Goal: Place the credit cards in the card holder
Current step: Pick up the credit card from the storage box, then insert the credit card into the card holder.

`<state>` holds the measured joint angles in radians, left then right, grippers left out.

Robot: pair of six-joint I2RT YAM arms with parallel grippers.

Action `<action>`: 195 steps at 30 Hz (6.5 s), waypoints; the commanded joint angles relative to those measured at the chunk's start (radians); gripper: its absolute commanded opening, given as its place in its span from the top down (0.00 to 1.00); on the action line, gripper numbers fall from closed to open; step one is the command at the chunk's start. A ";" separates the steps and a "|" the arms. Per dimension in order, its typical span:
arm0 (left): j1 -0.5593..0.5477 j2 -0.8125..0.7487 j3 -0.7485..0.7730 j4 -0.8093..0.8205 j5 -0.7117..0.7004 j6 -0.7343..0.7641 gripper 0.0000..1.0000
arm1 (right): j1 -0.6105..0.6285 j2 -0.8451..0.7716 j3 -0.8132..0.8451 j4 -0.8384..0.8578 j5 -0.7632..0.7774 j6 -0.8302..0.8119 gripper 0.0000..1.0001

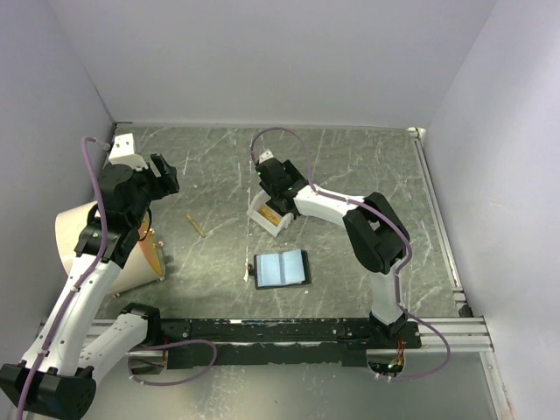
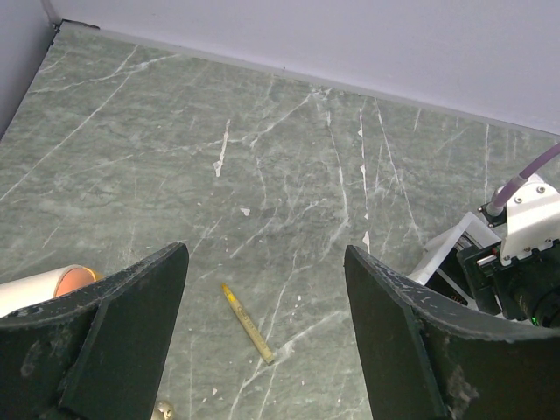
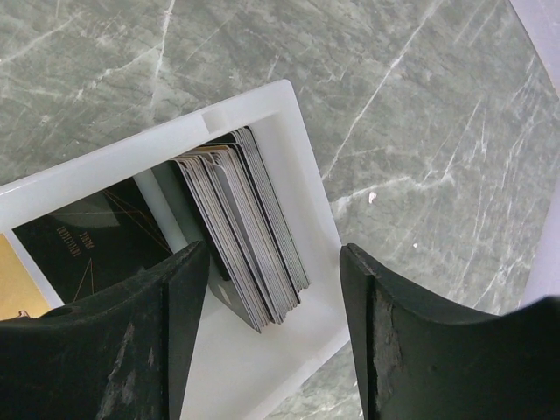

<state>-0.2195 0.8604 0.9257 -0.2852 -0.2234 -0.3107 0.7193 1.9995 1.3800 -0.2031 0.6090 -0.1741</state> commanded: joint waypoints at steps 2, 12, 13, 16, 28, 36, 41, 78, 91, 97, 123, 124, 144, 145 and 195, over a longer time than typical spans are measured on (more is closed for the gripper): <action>0.003 -0.009 -0.006 0.030 0.012 0.012 0.17 | 0.011 -0.007 0.025 -0.057 0.007 0.022 0.41; 0.003 -0.009 -0.007 0.031 0.016 0.012 0.18 | 0.021 -0.009 0.033 -0.061 0.057 0.023 0.30; 0.003 -0.010 -0.007 0.030 0.015 0.013 0.18 | 0.023 -0.010 0.033 -0.060 0.061 0.023 0.30; 0.003 -0.009 -0.007 0.030 0.015 0.012 0.18 | 0.028 -0.019 0.034 -0.059 0.062 0.023 0.29; 0.003 -0.009 -0.008 0.032 0.013 0.015 0.18 | 0.039 0.004 0.043 -0.050 0.027 0.005 0.46; 0.003 -0.005 -0.005 0.030 0.013 0.012 0.18 | 0.037 0.056 0.051 -0.030 0.025 -0.019 0.50; 0.003 -0.004 -0.006 0.032 0.016 0.013 0.18 | 0.037 0.074 0.053 -0.021 0.030 -0.026 0.53; 0.003 0.005 -0.007 0.035 0.044 0.013 0.18 | 0.036 -0.022 0.045 -0.011 0.060 -0.012 0.89; 0.004 0.042 0.048 -0.080 0.236 -0.007 0.20 | 0.037 -0.099 0.067 -0.109 -0.017 0.057 1.00; 0.003 0.088 0.096 -0.185 0.419 -0.016 0.25 | 0.037 -0.184 0.030 -0.129 -0.101 0.108 1.00; -0.353 0.288 -0.046 -0.077 0.585 -0.201 0.33 | 0.038 -0.740 -0.351 -0.232 -0.564 0.826 1.00; -0.370 0.294 -0.054 -0.069 0.576 -0.205 0.33 | 0.037 -0.760 -0.371 -0.215 -0.587 0.859 1.00; -0.471 0.491 -0.221 0.095 0.485 -0.268 0.30 | 0.040 -0.839 -0.788 0.087 -0.740 1.021 1.00; -0.475 0.495 -0.226 0.100 0.478 -0.269 0.31 | 0.040 -0.832 -0.795 0.097 -0.744 1.020 1.00; -0.517 0.524 -0.282 0.317 0.641 -0.329 0.55 | -0.021 -0.880 -1.030 0.334 -0.769 1.077 1.00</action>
<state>-0.7296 1.3293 0.6571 -0.0418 0.3691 -0.6476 0.7059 1.1130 0.3691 0.0994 -0.1551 0.8948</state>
